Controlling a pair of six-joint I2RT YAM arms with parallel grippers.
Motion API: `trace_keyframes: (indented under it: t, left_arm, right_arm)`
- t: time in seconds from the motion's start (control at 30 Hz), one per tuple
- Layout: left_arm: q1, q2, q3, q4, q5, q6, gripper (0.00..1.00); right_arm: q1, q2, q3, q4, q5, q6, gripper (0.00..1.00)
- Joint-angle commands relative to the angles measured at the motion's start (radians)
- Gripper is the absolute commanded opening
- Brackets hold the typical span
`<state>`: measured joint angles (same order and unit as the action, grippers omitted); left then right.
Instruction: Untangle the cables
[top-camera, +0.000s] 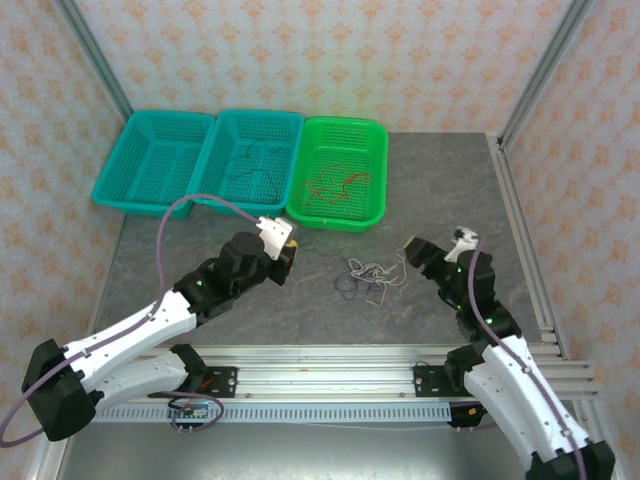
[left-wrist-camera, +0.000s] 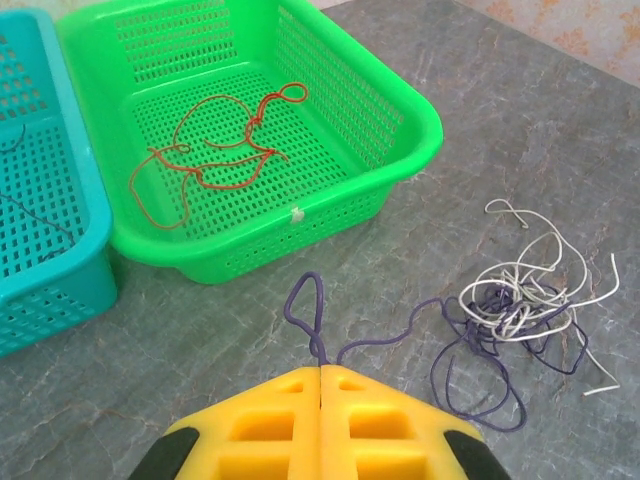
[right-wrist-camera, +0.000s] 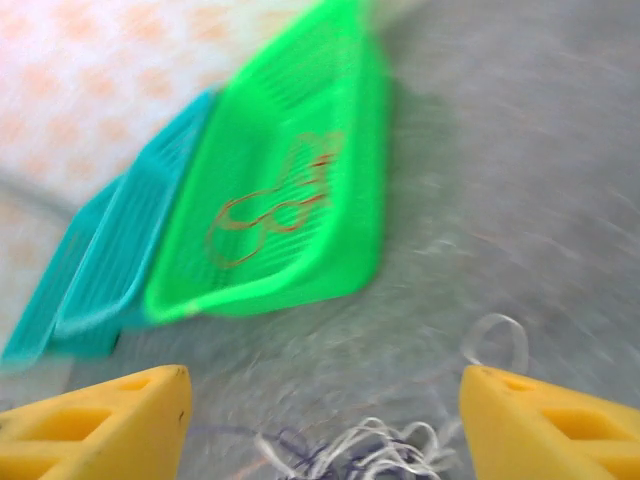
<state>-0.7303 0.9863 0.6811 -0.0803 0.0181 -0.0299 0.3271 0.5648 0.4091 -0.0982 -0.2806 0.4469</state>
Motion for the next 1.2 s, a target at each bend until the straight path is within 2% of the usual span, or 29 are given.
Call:
trace_keyframes:
  t: [0.0,0.13,0.23,0.33,0.4,0.5,0.53,0.6,0.67,0.73,0.77,0.9,0.97,1.03,1.1,1.17]
  left_arm:
    - [0.005,-0.009,0.026,-0.031,0.003,-0.027,0.00]
    - [0.003,-0.020,0.047,-0.056,0.014,-0.025,0.00]
    - [0.003,-0.051,0.049,-0.058,0.029,-0.032,0.00]
    - [0.003,-0.102,0.047,-0.059,0.030,-0.036,0.00]
    - [0.003,-0.155,0.046,-0.067,0.003,-0.041,0.00]
    - [0.003,-0.253,0.031,-0.077,-0.070,-0.055,0.00]
    - [0.003,-0.282,0.028,-0.088,-0.099,-0.061,0.00]
    - [0.004,-0.340,0.020,-0.124,-0.161,-0.065,0.00]
    - [0.005,-0.374,0.013,-0.184,-0.225,-0.075,0.00]
    - [0.005,-0.382,-0.002,-0.246,-0.278,-0.088,0.00]
    - [0.005,-0.379,-0.017,-0.268,-0.276,-0.090,0.00]
    - [0.006,-0.365,-0.143,-0.221,-0.166,-0.098,0.00]
    - [0.004,-0.365,-0.246,-0.110,-0.086,-0.116,0.00]
    - [0.004,-0.367,-0.326,-0.003,-0.051,-0.146,0.00]
    - [0.003,-0.370,-0.355,0.055,-0.047,-0.173,0.10]
    - [0.003,-0.371,-0.349,0.100,0.007,-0.155,0.23]
  right_arm:
    - [0.192,0.118,0.063,0.107,-0.020,-0.378,0.74]
    - [0.419,0.395,0.151,0.176,0.064,-0.603,0.75]
    - [0.471,0.604,0.202,0.286,0.187,-0.646,0.74]
    - [0.484,0.808,0.262,0.380,0.425,-0.617,0.71]
    - [0.484,0.917,0.311,0.380,0.533,-0.606,0.65]
    - [0.484,1.009,0.324,0.396,0.579,-0.581,0.58]
    - [0.484,1.022,0.315,0.402,0.588,-0.562,0.53]
    - [0.476,1.015,0.282,0.408,0.609,-0.509,0.36]
    - [0.457,0.975,0.234,0.422,0.593,-0.457,0.24]
    - [0.434,0.922,0.185,0.438,0.527,-0.433,0.03]
    - [0.424,0.887,0.163,0.443,0.478,-0.433,0.00]
    - [0.414,0.759,0.111,0.472,0.296,-0.483,0.00]
    - [0.411,0.709,0.099,0.482,0.215,-0.515,0.00]
    - [0.408,0.677,0.109,0.468,0.155,-0.536,0.00]
    - [0.408,0.661,0.128,0.434,0.126,-0.546,0.00]
    - [0.408,0.652,0.146,0.406,0.122,-0.545,0.00]
